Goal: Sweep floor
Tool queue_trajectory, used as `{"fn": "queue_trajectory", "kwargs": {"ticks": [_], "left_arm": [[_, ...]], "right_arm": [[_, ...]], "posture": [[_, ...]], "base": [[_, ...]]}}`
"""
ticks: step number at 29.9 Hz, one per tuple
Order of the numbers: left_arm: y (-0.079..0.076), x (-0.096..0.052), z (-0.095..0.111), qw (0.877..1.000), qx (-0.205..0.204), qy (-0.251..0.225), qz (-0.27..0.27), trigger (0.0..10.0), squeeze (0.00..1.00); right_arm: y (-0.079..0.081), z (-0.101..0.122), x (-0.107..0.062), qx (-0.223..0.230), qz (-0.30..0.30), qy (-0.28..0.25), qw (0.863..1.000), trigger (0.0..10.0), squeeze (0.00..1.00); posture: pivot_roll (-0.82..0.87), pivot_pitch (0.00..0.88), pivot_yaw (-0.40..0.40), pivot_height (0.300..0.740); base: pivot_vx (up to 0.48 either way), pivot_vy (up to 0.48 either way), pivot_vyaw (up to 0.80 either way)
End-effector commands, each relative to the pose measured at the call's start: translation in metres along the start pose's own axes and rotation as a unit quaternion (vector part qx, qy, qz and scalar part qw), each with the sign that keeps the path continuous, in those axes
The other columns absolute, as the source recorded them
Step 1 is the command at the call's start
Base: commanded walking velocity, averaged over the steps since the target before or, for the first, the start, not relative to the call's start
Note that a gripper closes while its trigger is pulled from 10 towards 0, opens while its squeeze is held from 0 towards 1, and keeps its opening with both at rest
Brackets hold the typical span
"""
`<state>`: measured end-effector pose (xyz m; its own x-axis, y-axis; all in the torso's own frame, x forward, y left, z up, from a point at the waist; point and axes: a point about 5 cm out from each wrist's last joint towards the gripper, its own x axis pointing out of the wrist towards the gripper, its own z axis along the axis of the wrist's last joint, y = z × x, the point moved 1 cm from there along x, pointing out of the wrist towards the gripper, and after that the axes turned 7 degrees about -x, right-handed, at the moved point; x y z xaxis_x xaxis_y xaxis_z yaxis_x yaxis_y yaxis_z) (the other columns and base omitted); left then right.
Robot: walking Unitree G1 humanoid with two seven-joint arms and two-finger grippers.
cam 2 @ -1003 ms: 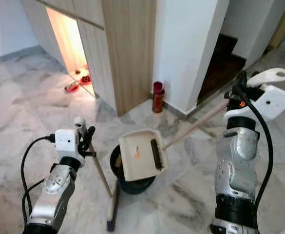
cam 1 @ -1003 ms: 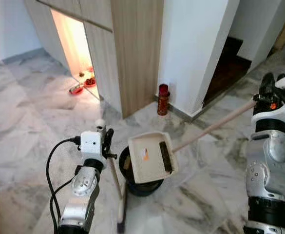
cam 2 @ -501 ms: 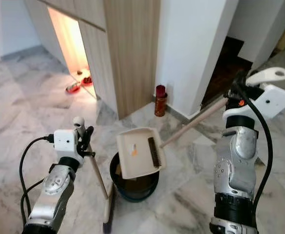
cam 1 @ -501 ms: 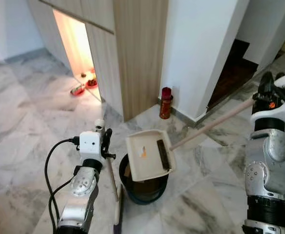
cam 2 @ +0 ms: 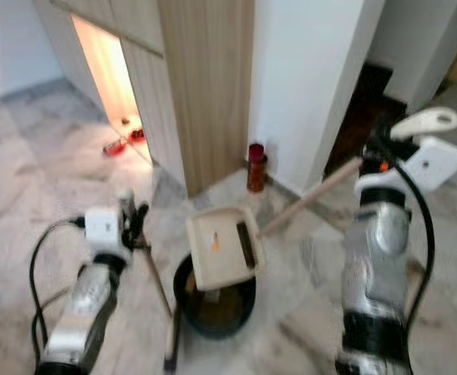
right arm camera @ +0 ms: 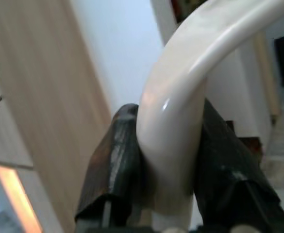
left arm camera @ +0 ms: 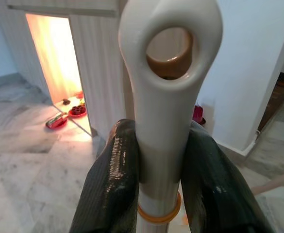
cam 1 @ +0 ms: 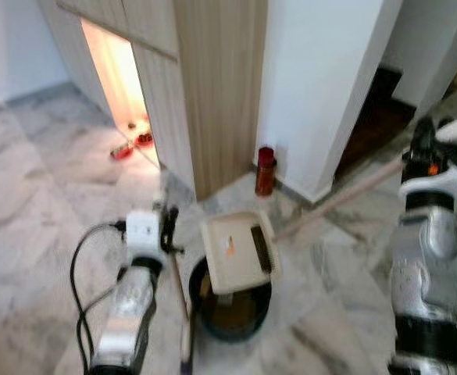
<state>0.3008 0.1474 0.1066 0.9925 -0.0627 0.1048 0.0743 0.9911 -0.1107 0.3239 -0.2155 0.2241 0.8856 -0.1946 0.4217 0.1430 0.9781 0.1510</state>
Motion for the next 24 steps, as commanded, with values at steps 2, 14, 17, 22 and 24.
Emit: {"fn": "queue_trajectory", "kwargs": {"ticks": [2,14,17,22,24], "left_arm": [[-0.009,0.003,0.011,0.999,-0.006,-0.028,-0.017,10.0,0.00],[-0.010,0.003,0.011,0.999,-0.008,-0.027,-0.021,10.0,0.00],[-0.010,0.004,0.011,0.999,-0.008,-0.027,-0.022,10.0,0.00],[-0.010,0.004,0.011,0.999,-0.010,-0.028,-0.023,10.0,0.00],[-0.010,0.004,0.011,0.999,-0.010,-0.028,-0.023,10.0,0.00]], "right_arm": [[0.008,0.019,0.001,-0.006,0.023,-0.048,0.999,10.0,0.00],[0.041,0.037,-0.016,-0.090,0.168,-0.119,0.974,10.0,0.00],[0.043,0.039,-0.017,-0.083,0.174,-0.127,0.973,10.0,0.00],[0.047,0.046,-0.021,-0.072,0.176,-0.146,0.971,10.0,0.00],[0.047,0.047,-0.022,-0.075,0.180,-0.150,0.969,10.0,0.00]], "posture": [[-0.04,0.000,0.008,0.740],[-0.05,0.000,0.012,0.740],[-0.05,0.000,0.013,0.740],[-0.04,0.000,0.013,0.740],[-0.04,0.000,0.015,0.740]], "base": [[0.000,0.000,0.00],[0.000,0.000,0.00],[0.000,0.000,0.00],[0.000,0.000,0.00],[0.000,0.000,0.00]]}}
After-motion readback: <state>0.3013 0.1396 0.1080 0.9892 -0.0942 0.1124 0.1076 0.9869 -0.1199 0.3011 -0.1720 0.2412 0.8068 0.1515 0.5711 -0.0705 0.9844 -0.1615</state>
